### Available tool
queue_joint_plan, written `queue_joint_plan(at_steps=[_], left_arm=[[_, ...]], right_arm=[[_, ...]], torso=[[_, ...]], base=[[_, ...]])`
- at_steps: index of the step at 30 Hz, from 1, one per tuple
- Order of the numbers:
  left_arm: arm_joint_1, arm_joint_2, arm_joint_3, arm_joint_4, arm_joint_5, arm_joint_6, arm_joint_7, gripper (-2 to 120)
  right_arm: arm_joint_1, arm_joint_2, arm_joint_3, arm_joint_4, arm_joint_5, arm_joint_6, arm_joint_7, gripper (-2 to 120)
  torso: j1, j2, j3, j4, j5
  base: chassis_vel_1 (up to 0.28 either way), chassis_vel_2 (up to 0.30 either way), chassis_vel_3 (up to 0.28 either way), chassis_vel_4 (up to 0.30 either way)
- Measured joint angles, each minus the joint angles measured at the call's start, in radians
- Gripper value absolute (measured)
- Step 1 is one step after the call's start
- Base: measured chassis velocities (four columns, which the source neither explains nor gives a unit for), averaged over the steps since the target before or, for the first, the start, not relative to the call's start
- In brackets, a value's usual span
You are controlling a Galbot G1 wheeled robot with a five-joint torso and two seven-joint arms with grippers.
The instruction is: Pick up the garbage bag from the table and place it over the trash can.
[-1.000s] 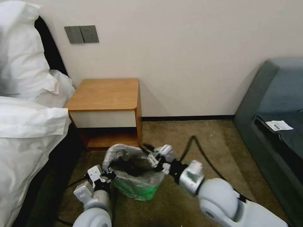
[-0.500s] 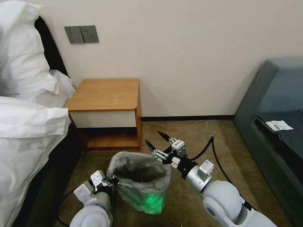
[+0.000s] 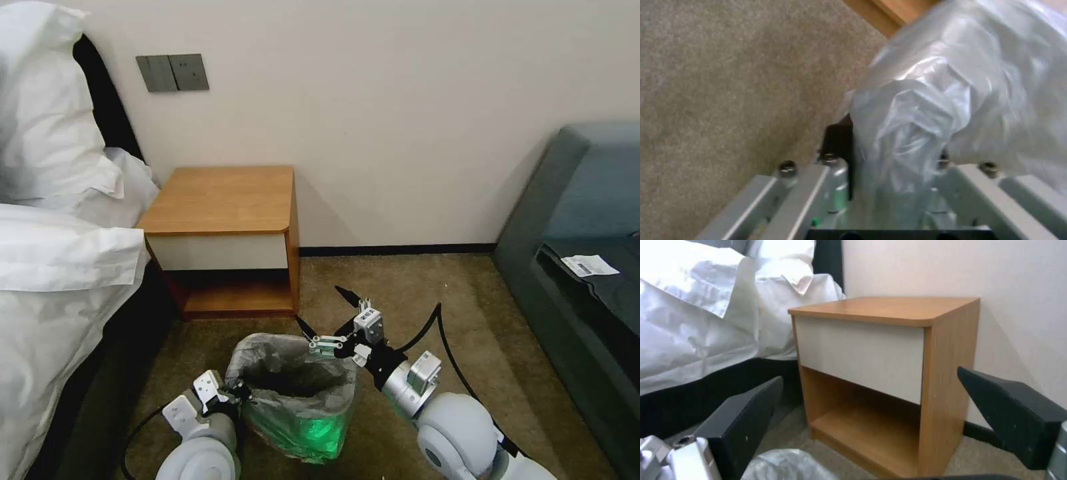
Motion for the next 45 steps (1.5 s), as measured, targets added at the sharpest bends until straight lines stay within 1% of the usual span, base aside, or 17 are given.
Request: queue_joint_plan(at_steps=[5, 13, 18, 21, 23, 25, 26, 28, 29, 30, 31, 32, 33, 34, 36, 39, 45], left_arm=[[-0.001, 0.001, 0.000, 0.000, 0.002, -0.001, 0.002, 36], [0.005, -0.002, 0.005, 0.003, 0.045, -0.020, 0.015, 73], [0.007, 0.009, 0.002, 0.002, 0.079, -0.028, 0.035, 84], [0.011, 0.036, -0.005, -0.002, 0.160, -0.059, 0.103, 99], [0.012, 0.040, -0.006, -0.004, 0.170, -0.064, 0.115, 99], [0.014, 0.067, -0.009, -0.020, 0.234, -0.109, 0.191, 100], [0.014, 0.067, -0.009, -0.020, 0.234, -0.109, 0.191, 100], [0.010, 0.089, -0.015, -0.013, 0.287, -0.205, 0.257, 100], [0.010, 0.089, -0.015, -0.013, 0.287, -0.205, 0.257, 100], [0.001, 0.110, -0.022, 0.026, 0.358, -0.347, 0.333, 100], [-0.006, 0.121, -0.027, 0.053, 0.407, -0.423, 0.374, 99], [-0.013, 0.129, -0.032, 0.074, 0.448, -0.476, 0.410, 99], [-0.013, 0.129, -0.032, 0.074, 0.448, -0.476, 0.410, 99], [-0.024, 0.146, -0.043, 0.104, 0.519, -0.554, 0.491, 99], [-0.029, 0.158, -0.047, 0.115, 0.542, -0.581, 0.533, 99], [-0.031, 0.181, -0.056, 0.149, 0.564, -0.645, 0.648, 99], [-0.023, 0.184, -0.058, 0.193, 0.581, -0.723, 0.706, 99]], right_arm=[[0.020, -0.017, -0.002, 0.000, 0.013, -0.002, -0.001, 100], [0.012, -0.007, -0.005, -0.014, 0.014, 0.000, 0.000, 100], [0.009, 0.003, -0.005, -0.019, 0.011, 0.004, 0.001, 100], [0.002, 0.015, -0.009, -0.027, 0.004, 0.016, 0.005, 100], [0.002, 0.016, -0.010, -0.028, 0.004, 0.018, 0.008, 100], [0.002, 0.031, -0.014, -0.041, 0.004, 0.029, 0.066, 100], [0.002, 0.031, -0.014, -0.041, 0.004, 0.029, 0.066, 100], [-0.004, 0.054, -0.016, -0.054, -0.022, 0.042, 0.163, 100], [-0.004, 0.054, -0.016, -0.054, -0.022, 0.042, 0.163, 100], [-0.018, 0.077, -0.014, -0.065, -0.066, 0.045, 0.240, 100], [-0.030, 0.091, -0.005, -0.080, -0.100, 0.062, 0.265, 100], [-0.040, 0.102, 0.004, -0.094, -0.140, 0.081, 0.281, 100], [-0.040, 0.102, 0.004, -0.094, -0.140, 0.081, 0.281, 100], [-0.063, 0.131, 0.025, -0.126, -0.237, 0.128, 0.313, 100], [-0.077, 0.154, 0.039, -0.145, -0.298, 0.156, 0.339, 100], [-0.109, 0.230, 0.083, -0.176, -0.374, 0.220, 0.362, 100], [-0.126, 0.307, 0.135, -0.200, -0.429, 0.294, 0.328, 100]], torso=[[0.000, 0.000, 0.000, 0.0000, 0.0000], [0.000, 0.000, 0.000, -0.0001, -0.0001], [0.000, 0.000, 0.000, -0.0001, -0.0001], [0.000, 0.000, 0.000, -0.0001, -0.0001], [0.000, 0.000, 0.000, -0.0001, -0.0001], [0.000, 0.000, 0.000, 0.0000, -0.0001], [0.000, 0.000, 0.000, 0.0000, -0.0001], [0.000, 0.000, 0.000, -0.0001, -0.0002], [0.000, 0.000, 0.000, -0.0001, -0.0002], [0.000, 0.000, 0.000, 0.0000, 0.0001], [0.000, 0.000, 0.000, 0.0001, -0.0003], [0.000, 0.000, 0.000, 0.0000, -0.0005], [0.000, 0.000, 0.000, 0.0000, -0.0005], [0.000, 0.000, 0.000, -0.0001, -0.0002], [0.000, 0.000, 0.000, -0.0002, -0.0002], [0.000, 0.000, 0.000, 0.0000, -0.0001], [0.000, 0.000, 0.000, 0.0001, -0.0002]], base=[[0.000, 0.000, 0.000, 0.000], [0.000, 0.000, 0.000, 0.000], [0.000, 0.000, 0.000, 0.000], [0.000, 0.000, 0.000, 0.000], [0.000, 0.000, 0.000, 0.000], [0.000, 0.000, 0.000, 0.000], [0.000, 0.000, 0.000, 0.000], [0.000, 0.000, 0.000, 0.000], [0.000, 0.000, 0.000, 0.000], [0.000, 0.000, 0.000, 0.000], [0.000, 0.000, 0.000, 0.000], [0.000, 0.000, 0.000, 0.000], [0.000, 0.000, 0.000, 0.000], [0.000, 0.000, 0.000, 0.000], [0.000, 0.000, 0.000, 0.000], [0.000, 0.000, 0.000, 0.000], [0.000, 0.000, 0.000, 0.000]])
